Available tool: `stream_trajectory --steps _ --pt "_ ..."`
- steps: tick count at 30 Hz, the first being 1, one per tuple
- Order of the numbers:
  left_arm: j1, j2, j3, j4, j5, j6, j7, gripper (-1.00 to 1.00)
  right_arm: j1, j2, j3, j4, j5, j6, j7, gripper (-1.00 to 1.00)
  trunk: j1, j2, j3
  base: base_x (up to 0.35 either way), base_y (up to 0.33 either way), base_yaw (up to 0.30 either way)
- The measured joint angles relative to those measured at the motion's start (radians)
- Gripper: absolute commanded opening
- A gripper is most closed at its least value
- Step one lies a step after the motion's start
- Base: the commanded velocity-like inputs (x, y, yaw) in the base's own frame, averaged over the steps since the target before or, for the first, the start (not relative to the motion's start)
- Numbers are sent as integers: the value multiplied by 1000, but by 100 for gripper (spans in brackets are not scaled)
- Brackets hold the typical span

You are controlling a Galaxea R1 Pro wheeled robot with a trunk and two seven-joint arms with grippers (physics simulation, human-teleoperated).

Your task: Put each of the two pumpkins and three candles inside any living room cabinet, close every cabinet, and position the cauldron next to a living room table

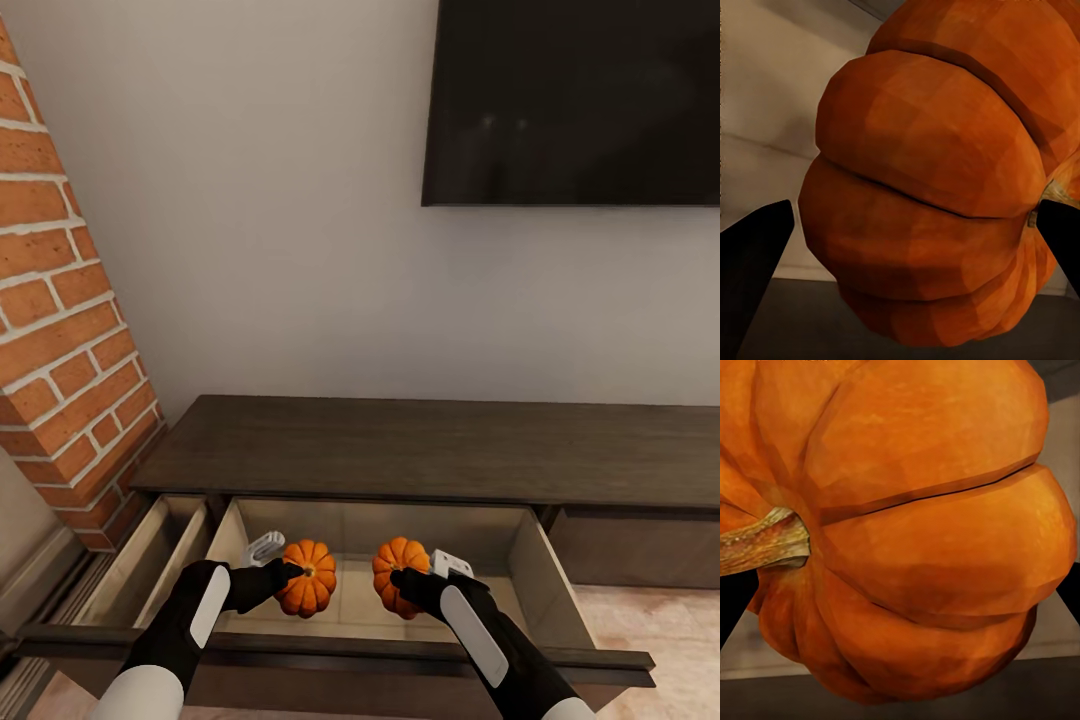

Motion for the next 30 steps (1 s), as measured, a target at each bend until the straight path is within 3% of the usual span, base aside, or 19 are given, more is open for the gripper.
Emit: stream_trajectory --steps 2,3,14,15,30 --pt "0 0 0 0 0 0 0 -100 0 0 0 0 0 1 0 -100 0 0 0 0 0 0" --pt "0 0 0 0 0 0 0 -100 0 1 0 0 -1 2 -1 100 0 0 0 0 0 0" --pt "0 0 0 0 0 1 0 -100 0 0 0 0 0 5 -1 100 0 0 0 0 0 0" --pt "0 0 0 0 0 1 0 100 0 0 0 0 0 5 -1 100 0 0 0 0 0 0" --pt "0 0 0 0 6 3 -1 100 0 0 0 0 0 5 -1 100 0 0 0 0 0 0"
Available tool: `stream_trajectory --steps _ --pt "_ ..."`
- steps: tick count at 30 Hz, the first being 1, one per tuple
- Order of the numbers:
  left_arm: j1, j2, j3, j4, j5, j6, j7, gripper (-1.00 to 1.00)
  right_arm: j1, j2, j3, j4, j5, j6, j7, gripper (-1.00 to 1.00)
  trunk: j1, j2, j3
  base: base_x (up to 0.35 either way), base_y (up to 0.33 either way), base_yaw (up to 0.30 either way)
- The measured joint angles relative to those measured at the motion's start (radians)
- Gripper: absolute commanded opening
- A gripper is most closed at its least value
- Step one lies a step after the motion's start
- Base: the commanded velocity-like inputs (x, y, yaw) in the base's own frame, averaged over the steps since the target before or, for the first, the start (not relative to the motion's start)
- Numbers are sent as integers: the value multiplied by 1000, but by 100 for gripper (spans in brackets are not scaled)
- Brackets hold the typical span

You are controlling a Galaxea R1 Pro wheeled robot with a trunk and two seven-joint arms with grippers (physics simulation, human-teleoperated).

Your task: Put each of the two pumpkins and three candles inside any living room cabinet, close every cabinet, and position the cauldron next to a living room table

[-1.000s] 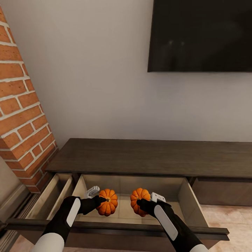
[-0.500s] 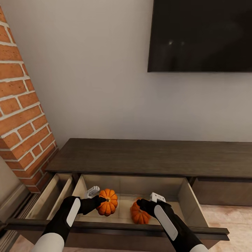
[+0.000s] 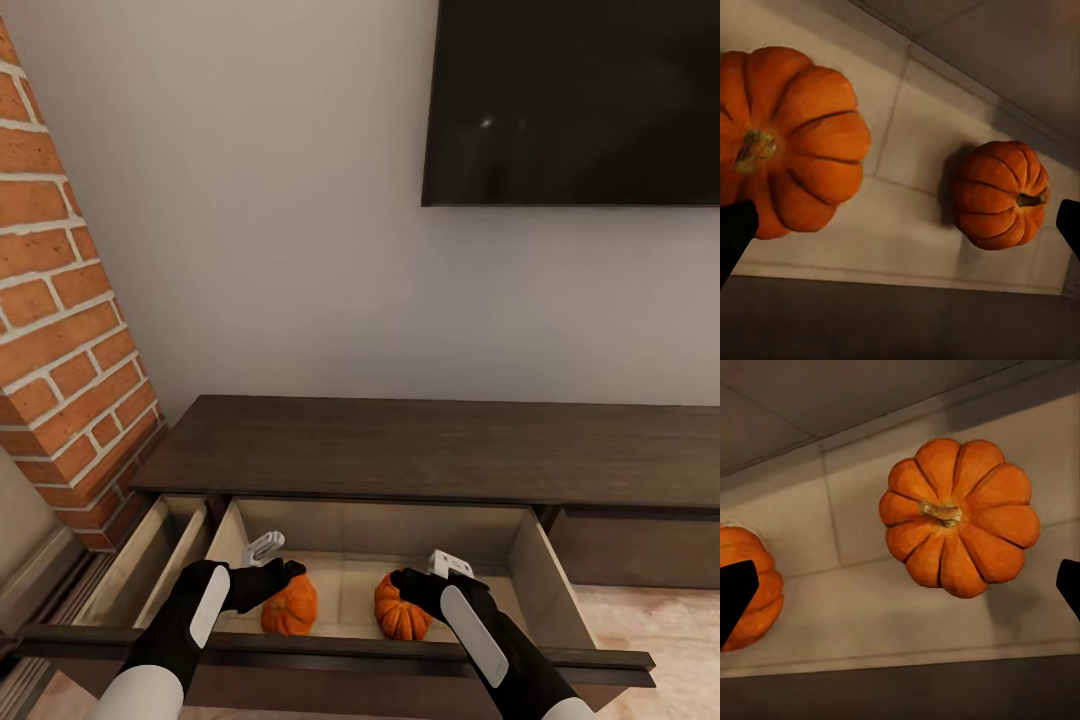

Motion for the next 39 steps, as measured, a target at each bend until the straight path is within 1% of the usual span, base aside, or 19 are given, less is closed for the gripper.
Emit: stream_trajectory --steps 3,5,6,7,10,17,20,23,39 --pt "0 0 2 -4 12 4 -1 100 0 0 0 0 0 0 0 100 -1 1 11 0 0 0" --pt "0 2 2 -6 37 5 -2 100 0 0 0 0 0 0 0 100 -2 1 19 0 0 0" --pt "0 5 1 -6 60 6 -3 100 0 0 0 0 0 1 0 100 -3 1 23 0 0 0" --pt "0 6 0 -6 72 7 -4 100 0 0 0 0 0 1 0 100 -3 2 27 0 0 0" --pt "0 10 -2 -9 91 11 -4 100 0 0 0 1 -1 2 0 100 -5 2 39 0 0 0" --pt "-1 11 -3 -11 97 20 -3 100 0 0 -1 2 -1 3 1 100 -8 4 66 0 0 0" --pt "-1 12 -3 -12 96 56 -2 100 0 0 -1 1 -1 3 1 100 -9 5 77 -5 0 0" --pt "-1 12 -3 -13 98 73 -3 100 0 0 -1 0 -1 3 2 100 -10 5 89 -162 0 0" --pt "-1 15 -3 -19 98 80 -6 100 0 0 -3 -17 -1 2 8 100 -18 9 151 -21 0 0"
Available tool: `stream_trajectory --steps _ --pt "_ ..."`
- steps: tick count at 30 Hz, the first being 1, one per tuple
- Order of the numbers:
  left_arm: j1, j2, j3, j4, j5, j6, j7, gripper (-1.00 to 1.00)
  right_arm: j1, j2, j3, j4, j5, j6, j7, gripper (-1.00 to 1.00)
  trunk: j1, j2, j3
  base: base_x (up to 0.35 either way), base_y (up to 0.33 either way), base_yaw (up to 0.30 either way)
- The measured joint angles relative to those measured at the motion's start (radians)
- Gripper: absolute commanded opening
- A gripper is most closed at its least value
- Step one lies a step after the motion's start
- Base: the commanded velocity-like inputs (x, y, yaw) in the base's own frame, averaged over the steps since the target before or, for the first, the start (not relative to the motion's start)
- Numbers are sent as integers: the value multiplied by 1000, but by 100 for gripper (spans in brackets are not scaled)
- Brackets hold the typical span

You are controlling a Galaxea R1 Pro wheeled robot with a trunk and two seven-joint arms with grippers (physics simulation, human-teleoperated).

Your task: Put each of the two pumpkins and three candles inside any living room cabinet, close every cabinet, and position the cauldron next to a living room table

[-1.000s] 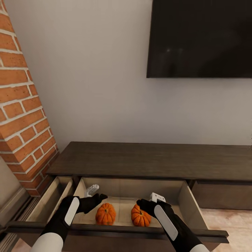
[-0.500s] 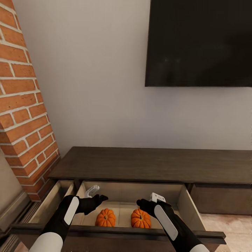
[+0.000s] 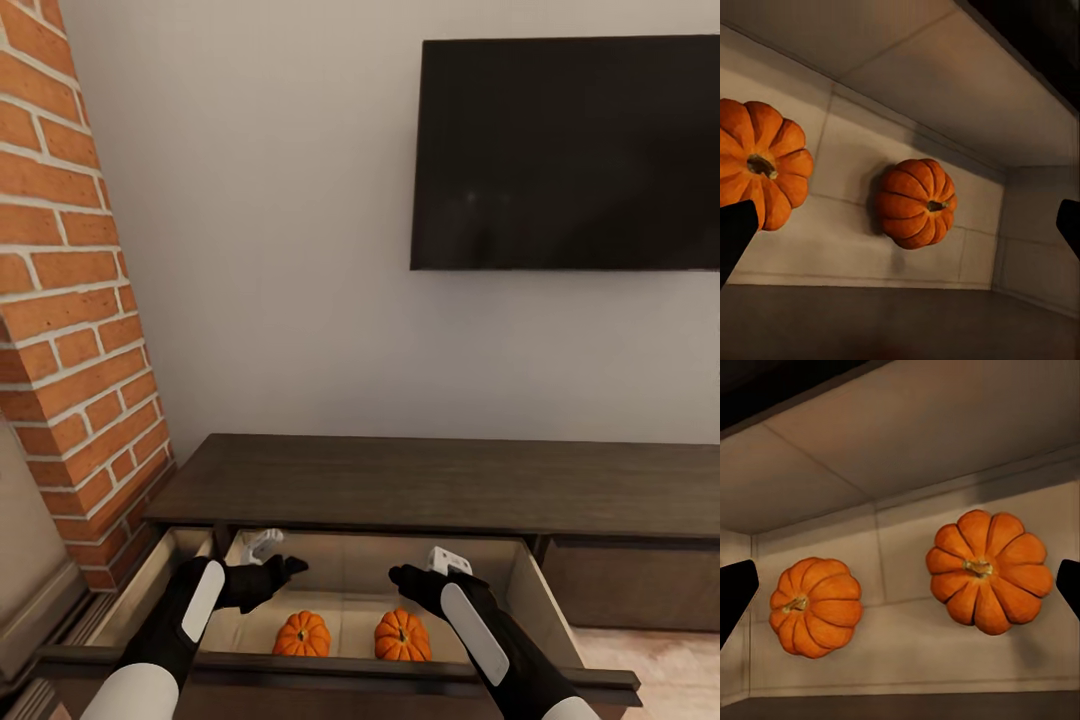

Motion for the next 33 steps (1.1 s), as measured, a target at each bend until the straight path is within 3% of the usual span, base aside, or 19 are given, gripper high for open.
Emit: stream_trajectory --steps 4,12,22,33 --pt "0 0 0 -17 1 2 -1 100 0 -1 -1 -1 -4 1 -1 100 -5 7 15 0 0 0" --pt "0 3 0 -24 1 3 -3 100 0 -5 -10 -47 -20 7 -1 100 -35 63 40 -30 0 0" --pt "0 5 0 -34 3 48 -3 100 0 -4 -10 -50 -21 5 -1 100 -74 133 71 -103 0 0" --pt "0 5 0 -37 3 51 -4 100 0 -6 -13 -53 -22 4 1 100 -115 210 106 -89 3 -29"
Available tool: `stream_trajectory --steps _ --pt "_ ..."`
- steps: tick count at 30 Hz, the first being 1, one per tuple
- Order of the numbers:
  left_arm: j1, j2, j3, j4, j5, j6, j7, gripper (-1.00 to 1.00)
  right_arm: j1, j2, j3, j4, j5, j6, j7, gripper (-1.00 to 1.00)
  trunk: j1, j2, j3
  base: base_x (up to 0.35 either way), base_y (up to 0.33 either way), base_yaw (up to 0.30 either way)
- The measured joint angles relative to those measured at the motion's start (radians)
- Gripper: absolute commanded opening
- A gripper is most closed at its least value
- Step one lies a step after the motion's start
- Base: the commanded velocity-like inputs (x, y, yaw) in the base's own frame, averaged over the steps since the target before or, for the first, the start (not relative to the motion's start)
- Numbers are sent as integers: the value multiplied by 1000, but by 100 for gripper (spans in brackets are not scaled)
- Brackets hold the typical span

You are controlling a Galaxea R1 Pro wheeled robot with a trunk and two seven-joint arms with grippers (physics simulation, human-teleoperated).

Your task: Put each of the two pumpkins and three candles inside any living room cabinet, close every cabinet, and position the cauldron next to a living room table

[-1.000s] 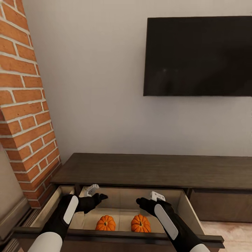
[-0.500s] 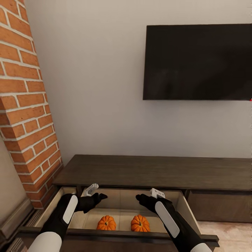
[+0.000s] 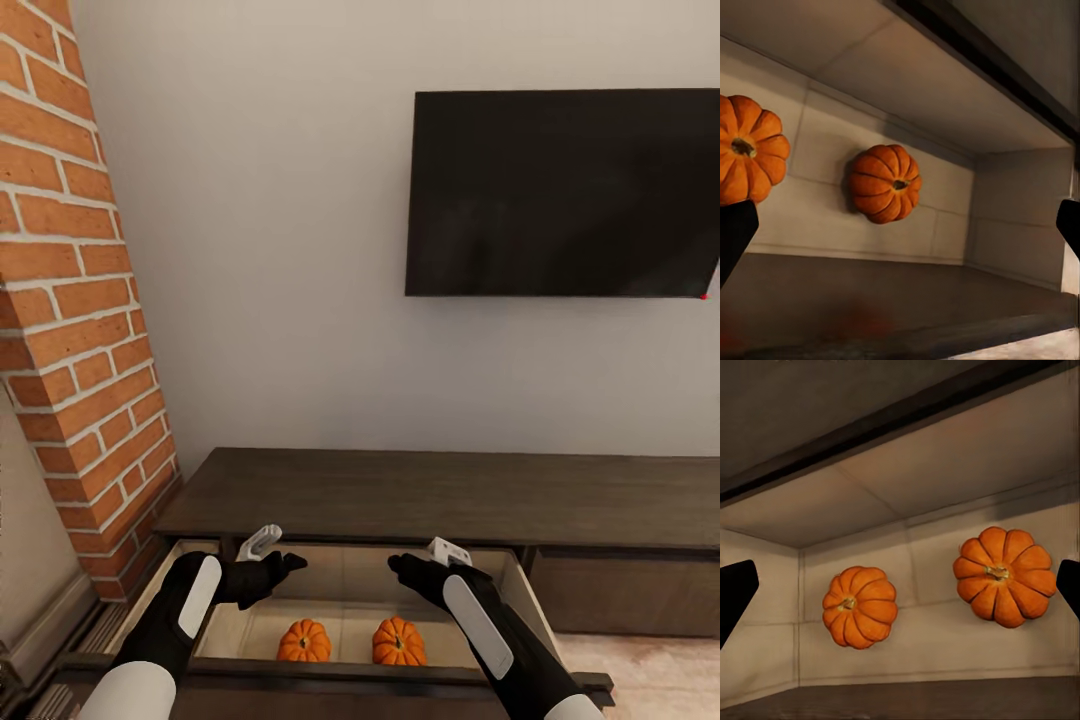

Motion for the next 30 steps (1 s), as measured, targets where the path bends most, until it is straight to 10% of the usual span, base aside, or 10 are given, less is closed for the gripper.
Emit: stream_trajectory --steps 30 --pt "0 3 4 -7 5 5 -1 100 0 -2 -3 -41 -1 8 77 100 -115 210 98 -173 53 -139"
